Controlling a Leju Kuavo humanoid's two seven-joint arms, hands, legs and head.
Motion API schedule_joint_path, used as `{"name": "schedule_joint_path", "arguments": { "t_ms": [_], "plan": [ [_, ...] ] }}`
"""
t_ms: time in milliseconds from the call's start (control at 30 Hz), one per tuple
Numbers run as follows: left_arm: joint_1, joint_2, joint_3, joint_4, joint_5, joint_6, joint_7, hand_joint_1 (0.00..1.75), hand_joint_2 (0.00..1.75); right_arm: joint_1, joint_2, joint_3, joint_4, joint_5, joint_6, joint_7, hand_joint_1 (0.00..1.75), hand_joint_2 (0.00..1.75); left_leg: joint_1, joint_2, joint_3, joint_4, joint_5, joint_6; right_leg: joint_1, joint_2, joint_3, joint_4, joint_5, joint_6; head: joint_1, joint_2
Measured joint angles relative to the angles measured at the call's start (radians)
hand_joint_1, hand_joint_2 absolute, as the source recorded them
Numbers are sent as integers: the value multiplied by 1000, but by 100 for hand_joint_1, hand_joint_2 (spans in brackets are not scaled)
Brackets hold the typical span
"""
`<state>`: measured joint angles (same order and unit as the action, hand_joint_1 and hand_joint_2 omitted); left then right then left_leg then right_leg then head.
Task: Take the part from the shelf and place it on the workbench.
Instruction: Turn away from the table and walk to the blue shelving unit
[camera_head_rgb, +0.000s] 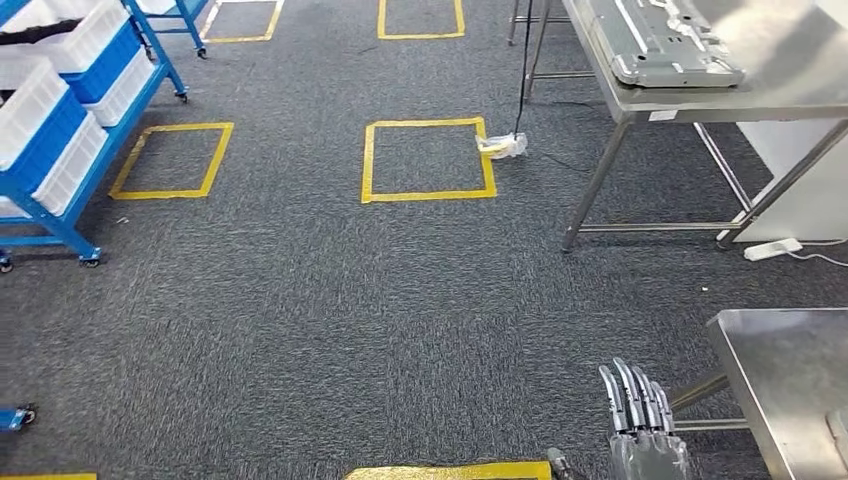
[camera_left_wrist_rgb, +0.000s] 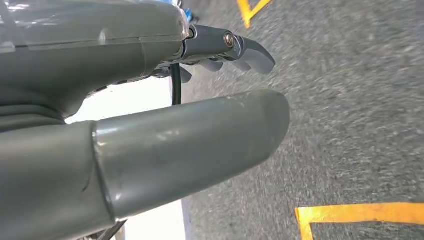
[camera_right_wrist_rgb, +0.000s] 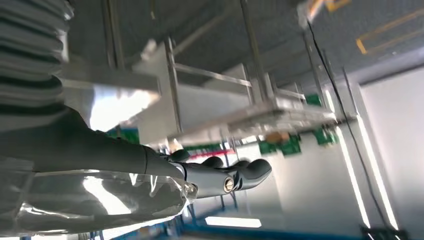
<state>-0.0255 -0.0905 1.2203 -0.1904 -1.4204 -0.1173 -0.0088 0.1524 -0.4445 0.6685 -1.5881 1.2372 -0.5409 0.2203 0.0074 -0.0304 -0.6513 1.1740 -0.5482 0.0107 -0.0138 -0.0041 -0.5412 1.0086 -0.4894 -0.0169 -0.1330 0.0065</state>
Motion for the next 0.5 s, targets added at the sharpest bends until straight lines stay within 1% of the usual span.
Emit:
{"name": "schedule_joint_path", "arguments": {
  "t_ms": [33, 67, 100, 133, 167, 200, 233, 267, 300, 367, 400, 433, 467, 500],
  "plan": [
    [0, 0, 0, 0, -1, 1, 1, 0, 0, 5, 9, 12, 30, -21, -28, 16, 0, 175, 2, 11, -33, 65, -28, -3, 1, -16, 0, 0, -1, -3, 0, 0],
    [0, 0, 0, 0, -4, 2, 2, 0, 0, 10, 19, 24, 63, -50, -57, 28, 0, 175, 4, 17, -57, 112, -41, -6, 2, -32, 1, 1, -3, -3, 0, 0],
    [2, 0, 0, 0, -8, 3, 2, 0, 0, 14, 30, 33, 97, -85, -84, 33, 0, 175, 6, 21, -64, 126, -36, -9, 2, -46, 1, 1, -5, -2, 0, 0],
    [4, 0, 0, 0, -11, 5, 2, 0, 0, 18, 42, 39, 130, -128, -107, 31, 0, 175, 8, 26, -49, 98, -12, -11, 2, -59, 3, 1, -7, 0, 0, 0],
    [5, 0, 0, 0, -14, 7, 1, 0, 0, 24, 56, 41, 164, -177, -124, 17, 0, 175, 9, 36, -15, 36, 22, -12, 2, -72, 7, 2, -10, 3, 0, 0],
    [5, 0, 0, 0, -15, 10, -1, 0, 0, 31, 71, 37, 201, -231, -134, -10, 0, 175, 7, 60, 23, -36, 47, -12, 3, -84, 11, 3, -14, 8, 0, 0],
    [5, -1, 0, 0, -15, 12, -5, 0, 0, 39, 88, 28, 243, -285, -140, -47, 0, 175, 6, 79, 55, -96, 66, -9, 5, -95, 15, 5, -18, 13, 0, 0],
    [5, -2, 0, 0, -15, 13, -10, 0, 0, 45, 108, 15, 290, -339, -143, -95, 0, 175, 3, 92, 74, -133, 73, -5, 7, -105, 18, 5, -22, 19, 1, 0],
    [6, -2, 0, 0, -16, 14, -14, 0, 0, 46, 133, -4, 353, -403, -145, -158, 0, 175, 1, 98, 79, -146, 71, -1, 11, -114, 22, 4, -23, 24, 1, 0],
    [12, -2, 0, 0, -17, 14, -22, 0, 0, 22, 195, -54, 524, -555, -137, -302, 0, 175, 1, 77, 79, -150, 76, 10, 12, -127, 29, -1, -24, 34, 2, 0],
    [14, -3, 0, 0, -18, 13, -26, 0, 0, 3, 229, -86, 633, -646, -120, -371, 0, 175, 3, 67, 81, -155, 79, 17, 10, -118, 31, 3, -31, 39, 2, 0],
    [15, -3, 0, 0, -18, 13, -29, 0, 0, -15, 262, -119, 738, -722, -96, -424, 0, 175, 4, 56, 83, -160, 82, 23, 7, -95, 25, 23, -48, 43, 2, 0],
    [14, -2, 0, 0, -18, 11, -33, 0, 0, -29, 291, -155, 840, -788, -61, -455, 0, 175, 4, 43, 86, -165, 85, 30, 4, -64, 8, 65, -76, 46, 2, 0],
    [15, -1, 1, 0, -17, 8, -36, 0, 0, -41, 319, -191, 933, -843, -17, -463, 0, 175, 2, 30, 85, -166, 87, 34, 2, -31, -21, 128, -111, 46, 2, 0]
  ]
}}
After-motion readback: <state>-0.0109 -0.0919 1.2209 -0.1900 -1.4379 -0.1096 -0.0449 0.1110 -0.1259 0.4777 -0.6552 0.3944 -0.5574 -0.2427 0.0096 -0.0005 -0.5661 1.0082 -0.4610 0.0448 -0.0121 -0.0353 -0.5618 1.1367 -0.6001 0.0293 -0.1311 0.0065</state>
